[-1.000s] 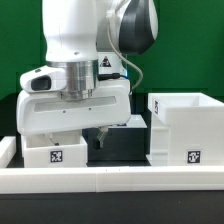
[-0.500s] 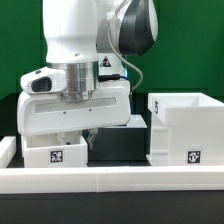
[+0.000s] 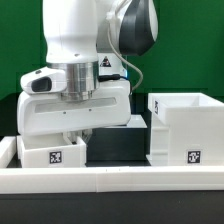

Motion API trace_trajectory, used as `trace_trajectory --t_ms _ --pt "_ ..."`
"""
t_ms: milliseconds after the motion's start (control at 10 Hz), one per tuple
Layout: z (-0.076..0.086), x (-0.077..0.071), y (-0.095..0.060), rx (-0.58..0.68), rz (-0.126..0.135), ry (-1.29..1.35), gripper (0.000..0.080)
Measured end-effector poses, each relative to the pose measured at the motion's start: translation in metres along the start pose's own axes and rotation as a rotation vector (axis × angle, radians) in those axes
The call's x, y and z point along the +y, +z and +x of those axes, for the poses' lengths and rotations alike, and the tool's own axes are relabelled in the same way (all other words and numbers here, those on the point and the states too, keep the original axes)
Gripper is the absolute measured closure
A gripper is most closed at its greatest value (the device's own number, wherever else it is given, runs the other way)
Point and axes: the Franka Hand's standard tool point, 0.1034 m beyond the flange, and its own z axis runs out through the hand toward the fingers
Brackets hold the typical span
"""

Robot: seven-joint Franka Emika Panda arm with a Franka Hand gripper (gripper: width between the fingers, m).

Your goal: Assemble drawer

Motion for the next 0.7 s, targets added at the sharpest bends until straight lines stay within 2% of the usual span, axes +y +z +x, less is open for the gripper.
trace_trajectory --t_ms 300,600,700 --pt "0.003 -0.003 -0.004 -0.007 -0.001 -0.073 0.0759" --pt "0.009 -0.018 -0.014 -0.039 0.03 -0.196 0.0758" --pt "0.005 -0.014 -0.016 -0.023 0.042 -0.142 0.0758"
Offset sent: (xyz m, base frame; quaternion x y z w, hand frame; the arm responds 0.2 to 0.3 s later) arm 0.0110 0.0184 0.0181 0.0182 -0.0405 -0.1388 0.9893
